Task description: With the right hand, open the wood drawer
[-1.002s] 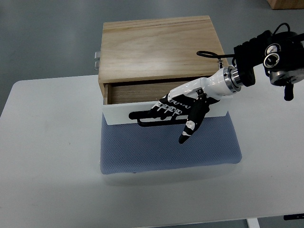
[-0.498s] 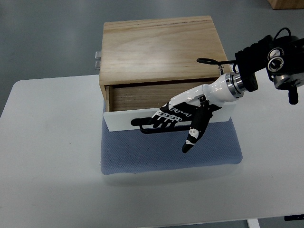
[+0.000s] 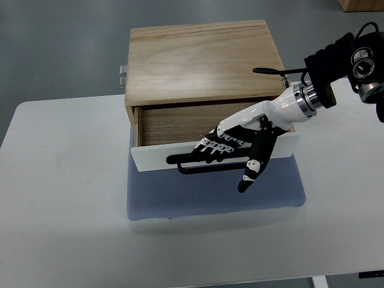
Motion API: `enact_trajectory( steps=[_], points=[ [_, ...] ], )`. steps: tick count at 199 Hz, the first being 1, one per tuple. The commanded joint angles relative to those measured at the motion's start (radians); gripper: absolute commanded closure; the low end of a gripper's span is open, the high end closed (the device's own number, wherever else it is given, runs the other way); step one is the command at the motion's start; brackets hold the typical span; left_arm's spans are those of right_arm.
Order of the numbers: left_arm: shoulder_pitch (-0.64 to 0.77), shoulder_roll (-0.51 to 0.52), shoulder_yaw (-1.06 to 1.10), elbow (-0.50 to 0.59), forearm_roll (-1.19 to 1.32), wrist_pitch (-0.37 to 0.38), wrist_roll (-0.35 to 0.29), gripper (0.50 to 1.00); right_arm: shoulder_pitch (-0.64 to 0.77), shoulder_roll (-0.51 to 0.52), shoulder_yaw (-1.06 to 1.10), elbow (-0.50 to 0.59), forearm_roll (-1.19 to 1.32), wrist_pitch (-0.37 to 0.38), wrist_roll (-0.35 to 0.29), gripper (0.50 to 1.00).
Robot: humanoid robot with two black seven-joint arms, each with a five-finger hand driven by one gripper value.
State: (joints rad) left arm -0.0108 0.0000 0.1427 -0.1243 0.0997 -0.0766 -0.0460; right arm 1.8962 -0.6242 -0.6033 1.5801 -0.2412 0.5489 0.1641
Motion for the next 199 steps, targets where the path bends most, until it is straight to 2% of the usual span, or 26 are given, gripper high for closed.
enact_trajectory(
  steps=[1, 50, 82, 122, 153, 179, 199],
  points=[
    [0.000, 0.000, 0.000, 0.000, 0.000, 0.000, 0.000, 0.500, 0.001, -0.028, 0.056, 0.000, 0.006, 0.002, 0.002, 0.554],
    [0.000, 0.000, 0.000, 0.000, 0.000, 0.000, 0.000, 0.500, -0.032, -0.095, 0.197, -0.020, 0.097, -0.014, 0.006, 0.554],
    [0.000, 0.000, 0.000, 0.000, 0.000, 0.000, 0.000, 0.500, -0.123, -0.163, 0.347, -0.095, 0.207, -0.023, 0.006, 0.556],
    [0.000, 0.000, 0.000, 0.000, 0.000, 0.000, 0.000, 0.500, -0.246, -0.200, 0.542, -0.203, 0.347, -0.116, 0.006, 0.556],
    [0.000, 0.000, 0.000, 0.000, 0.000, 0.000, 0.000, 0.500, -0.361, -0.196, 0.695, -0.324, 0.457, -0.234, 0.008, 0.556],
    [0.000, 0.000, 0.000, 0.000, 0.000, 0.000, 0.000, 0.500, -0.457, -0.170, 0.797, -0.459, 0.499, -0.285, 0.015, 0.556],
    [0.000, 0.000, 0.000, 0.000, 0.000, 0.000, 0.000, 0.500, -0.534, -0.127, 0.872, -0.572, 0.505, -0.294, 0.026, 0.556]
  ],
)
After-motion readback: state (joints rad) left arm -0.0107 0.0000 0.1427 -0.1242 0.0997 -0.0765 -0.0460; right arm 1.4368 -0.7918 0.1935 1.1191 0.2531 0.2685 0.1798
